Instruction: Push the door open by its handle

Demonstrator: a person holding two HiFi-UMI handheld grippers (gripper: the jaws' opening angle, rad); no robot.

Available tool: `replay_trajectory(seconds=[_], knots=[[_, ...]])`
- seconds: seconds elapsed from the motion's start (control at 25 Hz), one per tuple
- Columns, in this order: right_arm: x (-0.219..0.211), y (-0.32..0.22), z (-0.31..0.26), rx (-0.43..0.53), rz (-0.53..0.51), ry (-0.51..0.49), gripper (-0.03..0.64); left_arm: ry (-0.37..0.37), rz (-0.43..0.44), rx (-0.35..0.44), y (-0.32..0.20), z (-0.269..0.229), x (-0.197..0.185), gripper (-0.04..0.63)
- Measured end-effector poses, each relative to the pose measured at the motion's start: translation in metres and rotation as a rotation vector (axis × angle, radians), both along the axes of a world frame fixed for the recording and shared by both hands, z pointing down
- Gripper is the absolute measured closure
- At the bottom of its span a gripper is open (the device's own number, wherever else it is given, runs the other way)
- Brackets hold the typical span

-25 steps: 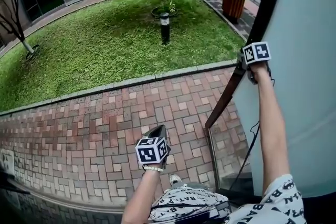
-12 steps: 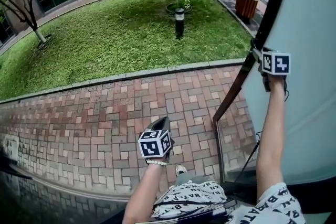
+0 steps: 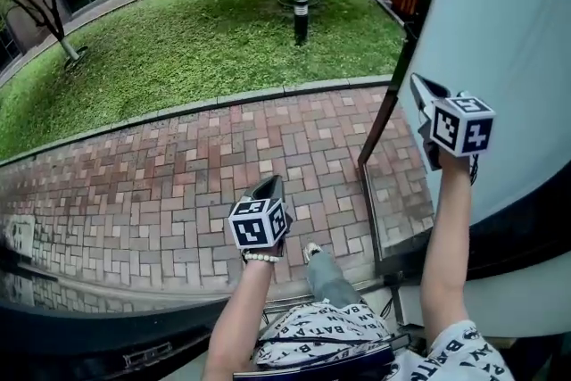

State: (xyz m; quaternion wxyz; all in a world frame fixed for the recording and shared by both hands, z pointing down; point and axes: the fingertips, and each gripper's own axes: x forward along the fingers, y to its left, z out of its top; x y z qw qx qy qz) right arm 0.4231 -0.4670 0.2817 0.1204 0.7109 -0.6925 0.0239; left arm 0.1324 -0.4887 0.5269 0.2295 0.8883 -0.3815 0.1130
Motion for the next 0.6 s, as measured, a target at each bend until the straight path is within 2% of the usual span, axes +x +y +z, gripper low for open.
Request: replay_trajectory(seconds=[0.2,0.6], knots=[[-0.058,0.054,0.022,-0.024,-0.054,-0.016,0.604,0.033,0.009,0.028,0.049,-0.026,-0.02,0.609],[-0.125,0.121,0.043,-0.026,-0.151,-0.057,0.604,0.038,-0.001,0.041,0.117,-0.037,-0.037,0.609]])
